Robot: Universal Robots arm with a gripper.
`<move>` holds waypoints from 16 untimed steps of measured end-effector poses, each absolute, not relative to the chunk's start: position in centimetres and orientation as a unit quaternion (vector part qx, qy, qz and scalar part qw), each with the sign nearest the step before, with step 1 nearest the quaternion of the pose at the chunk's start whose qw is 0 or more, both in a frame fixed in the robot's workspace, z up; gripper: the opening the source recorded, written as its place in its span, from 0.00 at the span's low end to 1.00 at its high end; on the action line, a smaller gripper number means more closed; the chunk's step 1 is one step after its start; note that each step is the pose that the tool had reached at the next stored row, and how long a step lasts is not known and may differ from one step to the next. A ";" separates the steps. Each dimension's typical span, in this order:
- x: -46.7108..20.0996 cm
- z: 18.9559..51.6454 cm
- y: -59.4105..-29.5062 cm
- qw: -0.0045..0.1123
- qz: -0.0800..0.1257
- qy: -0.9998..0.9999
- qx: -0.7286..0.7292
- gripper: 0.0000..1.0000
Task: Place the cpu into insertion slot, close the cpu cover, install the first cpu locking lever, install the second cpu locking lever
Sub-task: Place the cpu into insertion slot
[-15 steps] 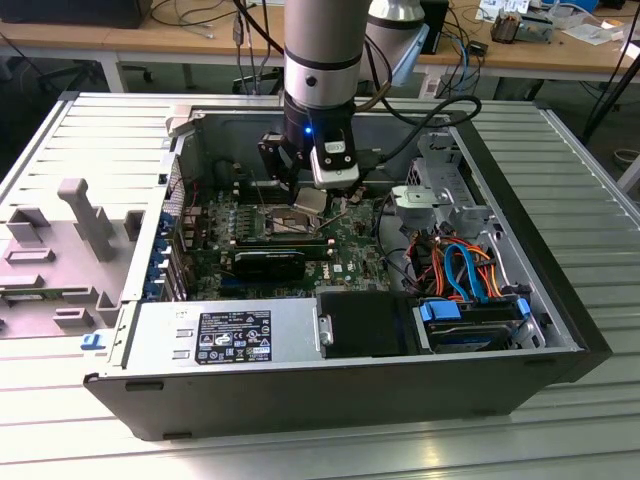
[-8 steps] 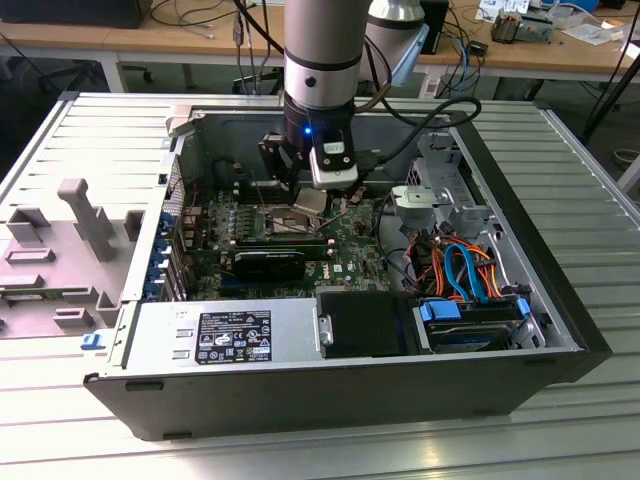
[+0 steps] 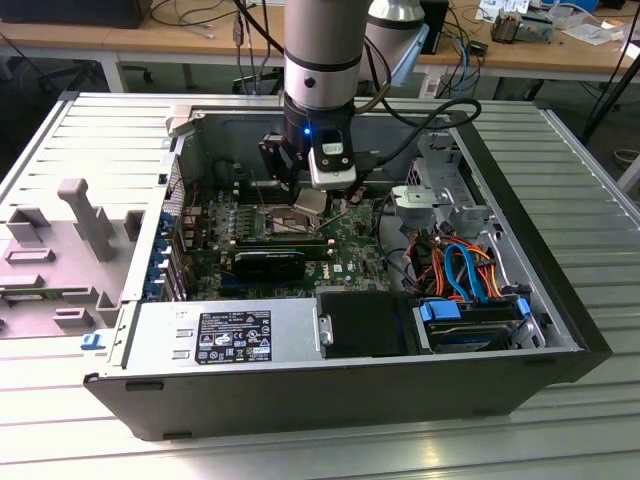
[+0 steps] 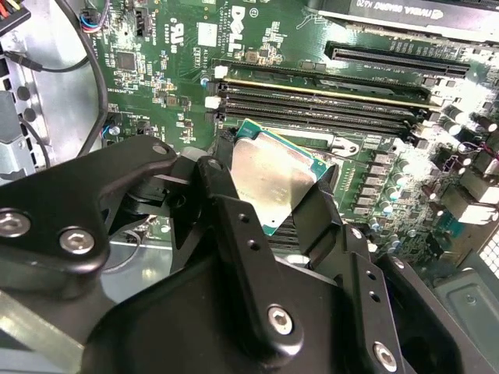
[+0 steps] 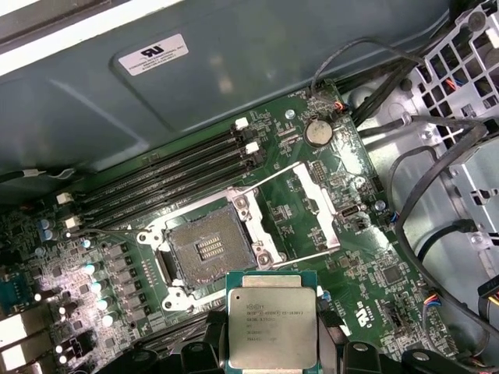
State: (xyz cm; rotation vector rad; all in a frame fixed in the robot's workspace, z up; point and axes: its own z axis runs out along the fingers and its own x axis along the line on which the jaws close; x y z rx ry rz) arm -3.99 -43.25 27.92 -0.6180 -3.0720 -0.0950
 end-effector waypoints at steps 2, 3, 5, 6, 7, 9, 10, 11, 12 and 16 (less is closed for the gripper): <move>-4.0 27.9 -43.2 0.003 -0.030 -0.979 -0.200 0.55; -4.0 27.9 -43.2 0.003 -0.030 -0.979 -0.201 0.55; -4.0 27.9 -43.2 0.003 -0.030 -0.979 -0.202 0.55; -4.0 27.9 -43.3 0.003 -0.030 -0.978 -0.204 0.55; -4.0 27.9 -43.3 0.003 -0.030 -0.978 -0.206 0.55; -4.0 27.8 -43.2 0.003 -0.030 -0.977 -0.209 0.55; -4.0 27.8 -43.3 0.003 -0.030 -0.977 -0.210 0.55; -4.0 27.8 -43.3 0.003 -0.030 -0.977 -0.210 0.55; -4.0 27.8 -43.3 0.003 -0.030 -0.977 -0.212 0.55; -4.0 27.8 -43.2 0.003 -0.030 -0.976 -0.216 0.55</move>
